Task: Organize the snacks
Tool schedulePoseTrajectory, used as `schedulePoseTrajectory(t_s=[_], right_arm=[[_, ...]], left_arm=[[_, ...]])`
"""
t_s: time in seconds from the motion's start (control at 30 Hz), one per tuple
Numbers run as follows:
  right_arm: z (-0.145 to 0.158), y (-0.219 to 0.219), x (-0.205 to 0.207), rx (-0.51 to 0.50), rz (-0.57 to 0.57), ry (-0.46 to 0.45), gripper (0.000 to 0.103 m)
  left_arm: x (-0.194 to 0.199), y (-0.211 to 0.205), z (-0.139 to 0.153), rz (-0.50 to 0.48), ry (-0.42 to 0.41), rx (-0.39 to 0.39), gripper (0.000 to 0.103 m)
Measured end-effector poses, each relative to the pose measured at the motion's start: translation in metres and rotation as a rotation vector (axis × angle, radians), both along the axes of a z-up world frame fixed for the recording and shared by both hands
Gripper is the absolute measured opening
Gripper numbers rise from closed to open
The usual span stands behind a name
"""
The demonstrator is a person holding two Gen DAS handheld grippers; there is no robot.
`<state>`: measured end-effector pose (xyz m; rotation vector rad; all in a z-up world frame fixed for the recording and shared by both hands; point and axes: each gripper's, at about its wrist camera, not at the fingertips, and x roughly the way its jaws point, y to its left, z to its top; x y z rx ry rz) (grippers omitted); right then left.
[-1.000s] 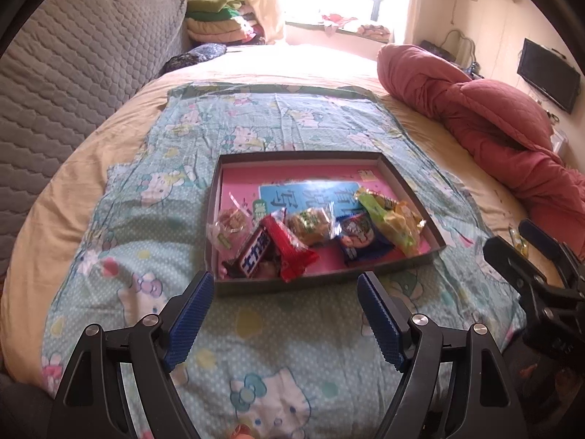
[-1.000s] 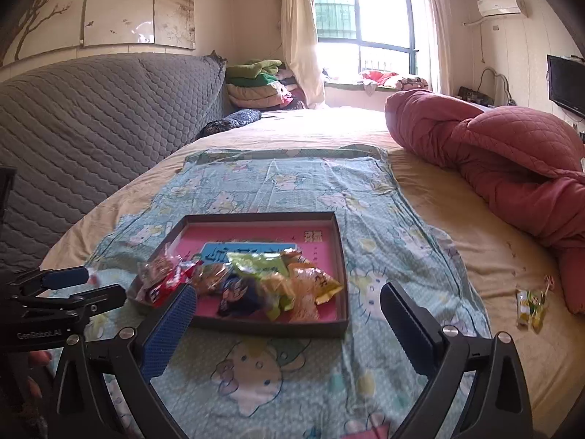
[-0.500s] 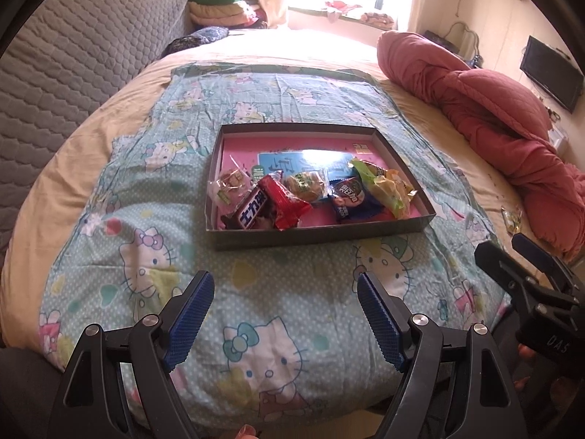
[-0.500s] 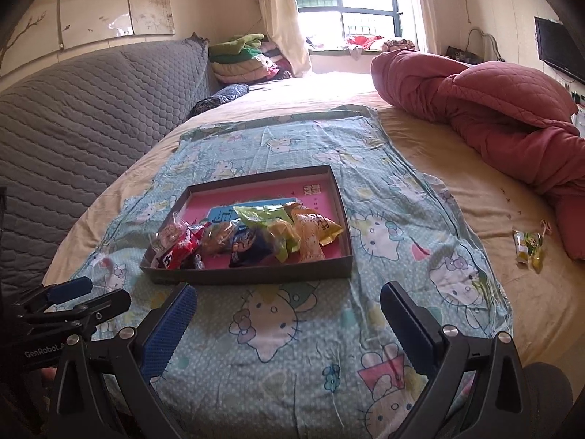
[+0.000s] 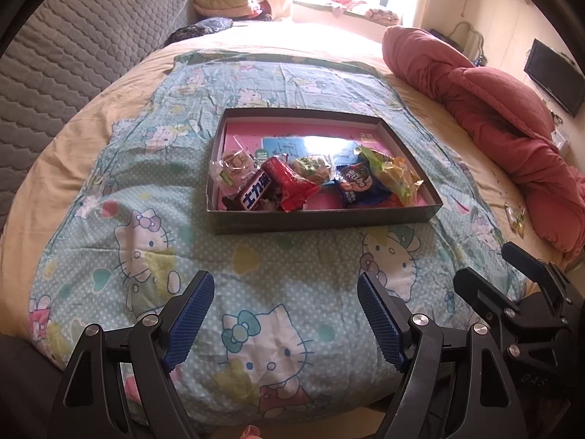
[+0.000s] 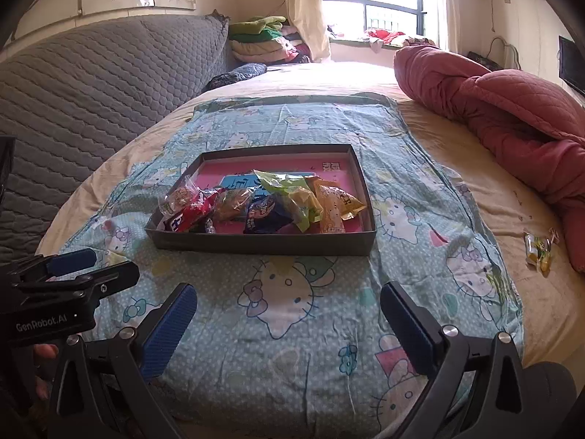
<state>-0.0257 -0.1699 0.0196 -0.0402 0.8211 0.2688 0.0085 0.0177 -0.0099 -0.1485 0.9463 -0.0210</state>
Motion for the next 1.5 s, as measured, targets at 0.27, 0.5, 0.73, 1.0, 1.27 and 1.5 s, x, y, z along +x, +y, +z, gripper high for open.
schedulePoseTrajectory(t_s=[0.27,0.5,0.73,1.0,1.27,1.5], right_arm=[[-0.012,-0.009,0.008,0.016,-0.036,0.042,0.101],[-0.012,-0.011,0.009,0.017,-0.037,0.044,0.101],[-0.010,-0.007,0.007,0.008,-0.023,0.031,0.101],[-0.009,-0.005,0.007,0.003,-0.015,0.027,0.101],[-0.009,-0.004,0.007,0.000,-0.013,0.026,0.101],[-0.009,-0.004,0.007,0.000,-0.014,0.026,0.101]], left_arm=[[0.002,-0.001,-0.006,-0.006,0.012,0.003,0.082],[0.002,0.000,-0.007,-0.006,0.005,0.008,0.082],[0.002,0.001,-0.005,-0.001,0.003,0.011,0.082],[0.002,0.001,-0.005,0.002,0.004,0.016,0.082],[0.002,0.002,-0.005,0.004,0.005,0.020,0.082],[0.002,0.002,-0.004,0.005,0.005,0.021,0.082]])
